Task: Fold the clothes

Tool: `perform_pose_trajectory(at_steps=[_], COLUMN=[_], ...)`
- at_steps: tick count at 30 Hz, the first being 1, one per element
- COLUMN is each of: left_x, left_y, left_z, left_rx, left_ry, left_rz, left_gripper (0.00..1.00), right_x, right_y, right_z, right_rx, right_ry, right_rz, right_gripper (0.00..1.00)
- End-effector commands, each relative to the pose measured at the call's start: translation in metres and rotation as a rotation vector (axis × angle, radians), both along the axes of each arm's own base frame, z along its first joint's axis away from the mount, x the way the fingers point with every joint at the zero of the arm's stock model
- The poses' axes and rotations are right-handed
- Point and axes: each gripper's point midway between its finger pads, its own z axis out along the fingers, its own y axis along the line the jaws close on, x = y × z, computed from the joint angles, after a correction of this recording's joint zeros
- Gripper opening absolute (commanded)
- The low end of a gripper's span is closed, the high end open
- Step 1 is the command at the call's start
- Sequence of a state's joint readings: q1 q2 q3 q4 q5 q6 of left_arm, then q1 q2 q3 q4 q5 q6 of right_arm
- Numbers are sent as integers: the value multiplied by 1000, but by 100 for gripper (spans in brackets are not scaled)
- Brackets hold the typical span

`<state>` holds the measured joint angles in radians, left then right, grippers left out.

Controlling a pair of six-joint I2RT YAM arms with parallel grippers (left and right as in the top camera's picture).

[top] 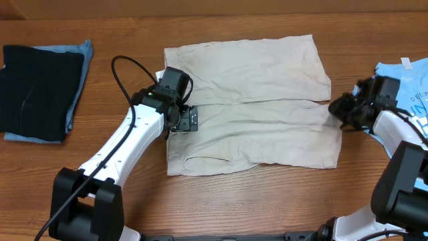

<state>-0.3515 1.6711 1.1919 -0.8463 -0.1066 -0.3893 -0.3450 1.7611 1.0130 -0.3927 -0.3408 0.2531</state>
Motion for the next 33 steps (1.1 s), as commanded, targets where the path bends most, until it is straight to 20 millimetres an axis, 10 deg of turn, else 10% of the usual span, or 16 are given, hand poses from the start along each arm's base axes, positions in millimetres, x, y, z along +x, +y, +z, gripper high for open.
perform_pose_trajectory(at_steps=[1, 8, 11, 14, 18, 21, 33], left_x=[4, 5, 4, 4, 4, 4, 4], left_y=[4, 4, 4, 4, 4, 4, 3], left_z=[11, 11, 11, 11, 11, 11, 11], left_rx=[6, 6, 6, 6, -3, -9, -28], left_ry=[-28, -29, -29, -29, -28, -30, -30], left_rz=[10, 10, 10, 11, 45, 62, 117], left_gripper=[100, 100, 100, 100, 100, 100, 100], right_x=[32, 50, 57, 53, -8, -64, -135], right_y=[-7, -34, -37, -34, -39, -27, 1], right_z=[33, 33, 27, 37, 35, 14, -22], right_rx=[49, -66, -73, -100, -37, 57, 41], right_ry=[-92, -155, -174, -175, 83, 325, 605], right_rz=[-94, -169, -166, -81, -111, -132, -93], right_gripper=[4, 13, 46, 54, 58, 38, 42])
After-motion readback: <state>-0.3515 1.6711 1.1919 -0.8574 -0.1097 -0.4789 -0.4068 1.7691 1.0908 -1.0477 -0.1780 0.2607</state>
